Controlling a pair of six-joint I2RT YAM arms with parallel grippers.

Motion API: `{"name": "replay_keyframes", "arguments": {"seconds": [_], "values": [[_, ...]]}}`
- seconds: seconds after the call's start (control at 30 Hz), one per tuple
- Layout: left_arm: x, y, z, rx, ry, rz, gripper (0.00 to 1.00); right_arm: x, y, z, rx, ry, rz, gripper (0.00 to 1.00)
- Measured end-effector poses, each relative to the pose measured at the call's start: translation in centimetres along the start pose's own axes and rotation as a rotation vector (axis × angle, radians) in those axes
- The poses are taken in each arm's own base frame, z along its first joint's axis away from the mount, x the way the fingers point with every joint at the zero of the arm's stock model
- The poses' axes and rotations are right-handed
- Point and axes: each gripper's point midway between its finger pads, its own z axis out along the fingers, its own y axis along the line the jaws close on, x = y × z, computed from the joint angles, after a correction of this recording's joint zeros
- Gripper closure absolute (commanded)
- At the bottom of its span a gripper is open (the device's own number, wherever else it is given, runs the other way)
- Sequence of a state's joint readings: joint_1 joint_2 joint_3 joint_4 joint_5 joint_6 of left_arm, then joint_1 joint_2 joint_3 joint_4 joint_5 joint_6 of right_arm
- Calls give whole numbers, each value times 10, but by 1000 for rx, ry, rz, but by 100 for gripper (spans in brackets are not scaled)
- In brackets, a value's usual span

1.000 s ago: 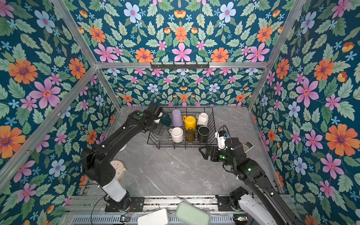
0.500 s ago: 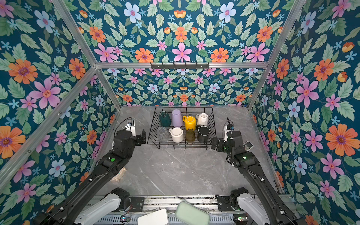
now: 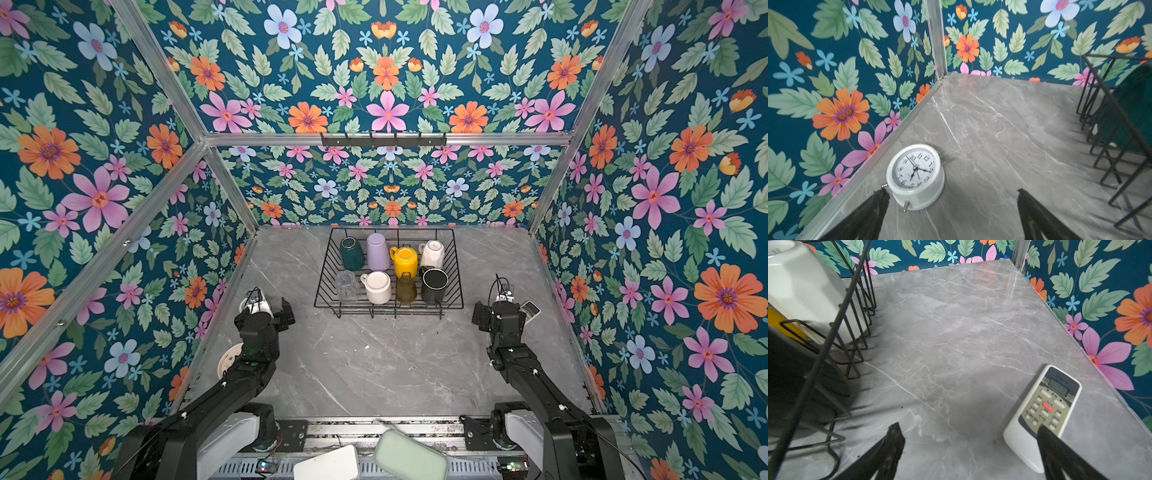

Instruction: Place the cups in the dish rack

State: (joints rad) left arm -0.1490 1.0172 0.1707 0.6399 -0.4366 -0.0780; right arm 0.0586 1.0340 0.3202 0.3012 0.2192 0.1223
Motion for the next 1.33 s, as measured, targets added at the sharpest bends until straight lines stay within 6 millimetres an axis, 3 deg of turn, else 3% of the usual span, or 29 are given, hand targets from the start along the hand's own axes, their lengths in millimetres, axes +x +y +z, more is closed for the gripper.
{"name": "replay_keyframes", "arguments": {"seconds": [0.17,0.4,0.53,0.63,0.87,1.07,1.33], "values": [[22,5,9,-8,-11,6,1,-3,4,17,-24,-41,-24,1],[3,-2,24,31,-111,-41,1,-4,17,34,-81,-76,-59,1],[9,-8,38,48,-122,-44,1,-2,23,41,-108,-84,-79,1],[16,-12,44,64,-110,-35,0,-4,25,41,-121,-108,-80,1],[-10,-19,55,73,-169,-58,0,6,22,45,-123,-115,-74,1],[-12,-24,62,85,-155,-41,0,-6,25,43,-137,-164,-68,1],[-7,-25,65,86,-128,-28,0,-6,25,43,-138,-165,-68,1]]}}
